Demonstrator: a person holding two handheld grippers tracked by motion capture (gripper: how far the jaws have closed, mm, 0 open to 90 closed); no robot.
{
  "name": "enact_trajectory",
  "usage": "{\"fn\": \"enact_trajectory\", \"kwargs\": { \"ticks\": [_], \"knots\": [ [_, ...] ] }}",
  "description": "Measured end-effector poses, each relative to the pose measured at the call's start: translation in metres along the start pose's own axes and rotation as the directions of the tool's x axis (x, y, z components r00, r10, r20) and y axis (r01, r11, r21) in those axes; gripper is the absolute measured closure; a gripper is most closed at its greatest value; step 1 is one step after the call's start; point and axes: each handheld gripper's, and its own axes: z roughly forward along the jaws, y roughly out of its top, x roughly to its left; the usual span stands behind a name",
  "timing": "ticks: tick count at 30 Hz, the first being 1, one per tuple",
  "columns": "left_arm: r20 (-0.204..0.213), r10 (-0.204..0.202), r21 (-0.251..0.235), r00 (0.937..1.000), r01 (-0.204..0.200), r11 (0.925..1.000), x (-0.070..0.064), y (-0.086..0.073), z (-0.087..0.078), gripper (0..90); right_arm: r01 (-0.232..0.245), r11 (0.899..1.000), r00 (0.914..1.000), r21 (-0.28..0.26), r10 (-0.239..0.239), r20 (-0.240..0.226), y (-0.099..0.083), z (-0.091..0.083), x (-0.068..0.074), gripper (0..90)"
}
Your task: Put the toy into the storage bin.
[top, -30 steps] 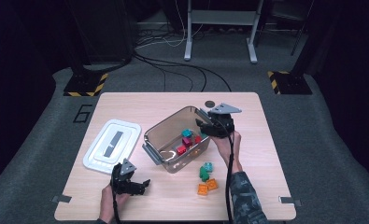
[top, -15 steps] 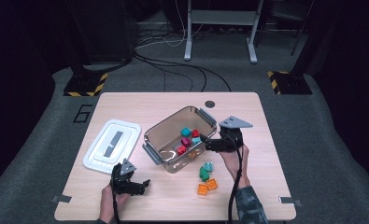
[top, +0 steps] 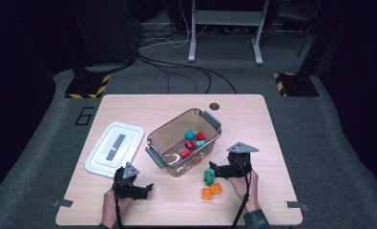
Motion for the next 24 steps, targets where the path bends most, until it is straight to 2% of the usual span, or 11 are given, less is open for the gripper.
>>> {"fn": "enact_trajectory", "kwargs": {
  "ticks": [6, 9, 17, 24],
  "knots": [
    [-0.002, 0.005, 0.001, 1.0, -0.005, 1.0, 0.0, 0.0, 0.0, 2.3, -0.03, 0.997, 0.9995, 0.071, 0.03, 0.002, -0.015, 0.014, -0.004, 1.0],
    [-0.002, 0.005, 0.001, 1.0, -0.005, 1.0, 0.0, 0.0, 0.0, 2.3, -0.026, 0.994, 0.9997, 0.107, 0.025, 0.006, -0.018, 0.021, -0.004, 2.3],
    [0.0, 0.0, 0.0, 1.0, 0.0, 1.0, 0.0, 0.0, 0.0, 2.3, -0.008, 0.99, 1.0, 0.138, 0.008, 0.002, -0.017, 0.031, -0.003, 5.3],
    [0.0, 0.001, -0.001, 1.0, -0.001, 1.0, 0.0, 0.0, 0.0, 2.4, -0.004, 0.983, 1.0, 0.185, 0.003, 0.007, -0.018, 0.04, -0.001, 9.1]
  ]
}}
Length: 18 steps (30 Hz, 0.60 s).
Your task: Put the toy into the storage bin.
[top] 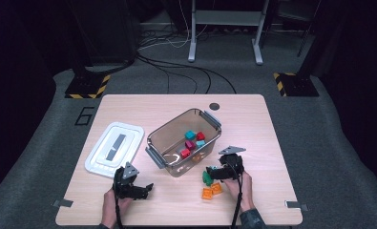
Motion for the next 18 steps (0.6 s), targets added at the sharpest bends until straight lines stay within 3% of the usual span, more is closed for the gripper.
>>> {"fn": "enact_trajectory", "kwargs": {
  "ticks": [4, 12, 13, 18],
  "knots": [
    [0.0, 0.0, 0.0, 1.0, 0.0, 1.0, 0.0, 0.0, 0.0, 2.4, -0.025, 1.0, 0.9997, -0.004, 0.025, 0.007, -0.003, -0.001, -0.001, 13.0],
    [0.0, 0.0, 0.0, 1.0, 0.0, 1.0, 0.0, 0.0, 0.0, 2.4, -0.026, 1.0, 0.9987, -0.006, 0.026, 0.044, -0.005, -0.008, -0.008, 14.0],
    [0.0, 0.0, 0.0, 1.0, 0.0, 1.0, 0.0, 0.0, 0.0, 2.4, -0.052, 0.999, 0.9979, -0.008, 0.053, 0.038, -0.006, -0.009, -0.007, 13.8],
    [0.0, 0.0, 0.0, 1.0, 0.0, 1.0, 0.0, 0.0, 0.0, 2.4, -0.041, 0.999, 0.9991, -0.03, 0.041, 0.008, -0.006, -0.009, -0.005, 9.6]
  ]
}}
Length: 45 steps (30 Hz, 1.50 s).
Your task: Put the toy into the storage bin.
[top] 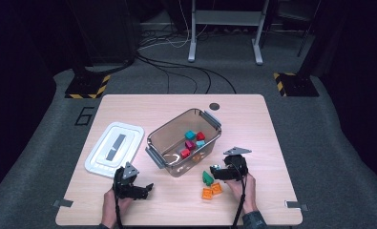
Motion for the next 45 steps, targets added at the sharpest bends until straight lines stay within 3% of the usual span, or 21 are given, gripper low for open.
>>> {"fn": "enact_trajectory", "kwargs": {
  "ticks": [4, 5, 10, 15, 22, 27, 34, 45],
  "knots": [
    [0.0, -0.001, -0.002, 1.0, 0.001, 1.0, 0.0, 0.0, 0.0, 2.4, 0.031, 0.999, 0.9995, 0.02, -0.031, 0.011, 0.001, 0.006, 0.008, 6.0],
    [0.0, -0.001, -0.002, 1.0, 0.001, 1.0, 0.0, 0.0, 0.0, 2.4, 0.016, 0.999, 0.9997, 0.028, -0.017, 0.016, 0.001, 0.007, 0.01, 7.2],
    [-0.001, 0.008, -0.003, 1.0, -0.008, 1.0, 0.0, 0.0, 0.0, 2.6, 0.038, 0.999, 0.9988, 0.027, -0.039, 0.031, 0.0, 0.006, 0.011, 31.4],
    [-0.001, 0.008, -0.003, 1.0, -0.008, 1.0, 0.0, 0.0, 0.0, 2.6, 0.049, 0.998, 0.9984, 0.047, -0.05, 0.025, -0.005, 0.005, 0.011, 40.6],
    [0.0, 0.006, -0.001, 1.0, -0.006, 1.0, 0.0, 0.0, 0.0, 2.6, 0.041, 0.999, 0.9988, 0.033, -0.042, 0.025, -0.014, 0.0, 0.007, 56.9],
    [0.0, 0.007, -0.003, 1.0, -0.007, 1.0, 0.001, 0.0, 0.0, 2.6, 0.043, 0.999, 0.9989, 0.008, -0.043, 0.018, -0.018, -0.004, 0.002, 58.1],
    [-0.001, 0.007, 0.0, 1.0, -0.007, 1.0, 0.001, 0.0, 0.0, 2.6, -0.001, 0.999, 1.0, -0.047, 0.001, 0.003, -0.018, -0.011, -0.004, 58.2],
    [0.0, 0.007, 0.0, 1.0, -0.007, 1.0, 0.001, 0.0, 0.0, 2.7, -0.002, 0.994, 0.9994, -0.107, 0.006, 0.033, -0.008, -0.026, -0.009, 58.3]
  ]
}}
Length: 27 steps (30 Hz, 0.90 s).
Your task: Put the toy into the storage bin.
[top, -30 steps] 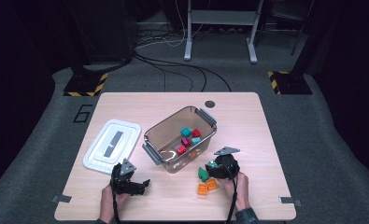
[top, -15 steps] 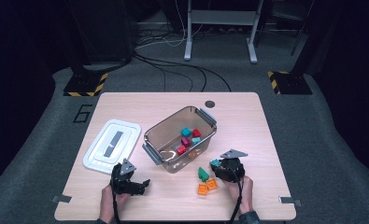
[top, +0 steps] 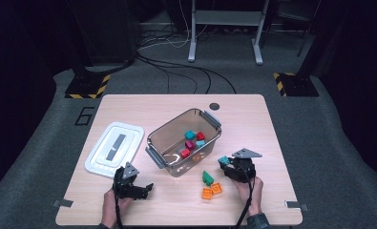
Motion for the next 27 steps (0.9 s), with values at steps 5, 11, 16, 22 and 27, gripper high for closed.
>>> {"fn": "enact_trajectory", "kwargs": {
  "ticks": [5, 11, 16, 22, 27],
  "knots": [
    [0.0, 0.0, 0.0, 1.0, 0.0, 1.0, 0.0, 0.0, 0.0, 2.7, 0.005, 1.0, 0.9999, -0.025, -0.005, 0.009, 0.01, -0.009, -0.001, 58.3],
    [0.0, 0.0, 0.0, 1.0, 0.0, 1.0, 0.0, 0.0, 0.0, 2.7, 0.016, 0.998, 0.9998, -0.063, -0.015, 0.012, 0.022, -0.02, -0.001, 58.3],
    [0.0, -0.001, 0.0, 1.0, 0.001, 1.0, 0.0, 0.0, 0.0, 2.6, 0.025, 0.995, 0.9996, -0.093, -0.023, 0.017, 0.031, -0.03, 0.0, 58.3],
    [0.0, 0.0, 0.0, 1.0, 0.0, 1.0, 0.0, 0.0, 0.0, 2.6, 0.024, 0.992, 0.9995, -0.124, -0.021, 0.022, 0.041, -0.039, 0.0, 58.3],
    [0.004, 0.002, 0.005, 1.0, -0.002, 1.0, 0.0, 0.0, 0.0, 2.6, 0.036, 0.989, 0.999, -0.145, -0.032, 0.031, 0.05, -0.046, 0.0, 58.3]
  ]
}}
